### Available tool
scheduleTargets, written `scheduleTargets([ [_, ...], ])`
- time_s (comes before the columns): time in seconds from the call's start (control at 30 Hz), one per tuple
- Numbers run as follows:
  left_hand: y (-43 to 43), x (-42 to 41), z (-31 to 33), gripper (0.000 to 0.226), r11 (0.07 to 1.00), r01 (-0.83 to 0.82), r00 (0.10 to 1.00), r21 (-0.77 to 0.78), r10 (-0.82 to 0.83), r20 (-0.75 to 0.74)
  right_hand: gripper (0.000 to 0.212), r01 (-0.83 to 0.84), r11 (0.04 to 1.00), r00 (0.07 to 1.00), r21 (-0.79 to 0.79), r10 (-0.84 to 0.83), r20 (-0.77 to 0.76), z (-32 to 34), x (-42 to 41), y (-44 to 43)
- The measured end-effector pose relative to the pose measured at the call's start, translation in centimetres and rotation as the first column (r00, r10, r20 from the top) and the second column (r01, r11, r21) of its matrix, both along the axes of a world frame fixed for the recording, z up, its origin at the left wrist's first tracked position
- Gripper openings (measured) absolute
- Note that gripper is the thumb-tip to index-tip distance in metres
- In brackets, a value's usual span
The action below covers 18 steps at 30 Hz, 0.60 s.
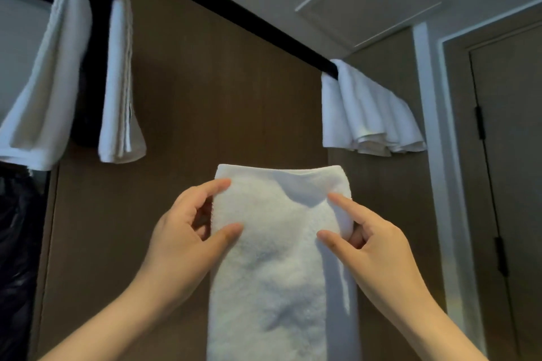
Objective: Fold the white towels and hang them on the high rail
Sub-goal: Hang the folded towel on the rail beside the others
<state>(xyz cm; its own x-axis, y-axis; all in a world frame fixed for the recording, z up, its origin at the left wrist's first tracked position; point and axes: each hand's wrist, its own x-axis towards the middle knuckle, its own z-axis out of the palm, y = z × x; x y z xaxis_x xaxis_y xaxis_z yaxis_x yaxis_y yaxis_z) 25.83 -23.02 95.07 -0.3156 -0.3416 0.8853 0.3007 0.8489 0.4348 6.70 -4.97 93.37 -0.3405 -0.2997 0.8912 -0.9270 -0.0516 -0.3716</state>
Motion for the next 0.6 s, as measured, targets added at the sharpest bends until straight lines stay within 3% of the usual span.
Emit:
scheduleTargets([
  [0.2,2.0,-4.3,5.2,0.056,0.953,-0.182,0.983,-0.242,0.176,-0.043,0.069,0.078,0.996,0.996,-0.039,-0.076,0.051,3.6,-3.3,-0.2],
  [0.4,2.7,-7.7,11.6,0.037,0.91,-0.223,0.974,-0.349,0.196,-0.112,0.079,0.08,0.984,0.996,-0.157,-0.086,-0.033,8.7,-6.5,0.3],
  [0.6,3.8,-9.3,18.9,0.039,0.805,-0.338,0.94,-0.487,0.259,-0.224,0.084,0.022,0.962,0.988,-0.271,-0.062,-0.14,13.5,-8.2,1.1],
])
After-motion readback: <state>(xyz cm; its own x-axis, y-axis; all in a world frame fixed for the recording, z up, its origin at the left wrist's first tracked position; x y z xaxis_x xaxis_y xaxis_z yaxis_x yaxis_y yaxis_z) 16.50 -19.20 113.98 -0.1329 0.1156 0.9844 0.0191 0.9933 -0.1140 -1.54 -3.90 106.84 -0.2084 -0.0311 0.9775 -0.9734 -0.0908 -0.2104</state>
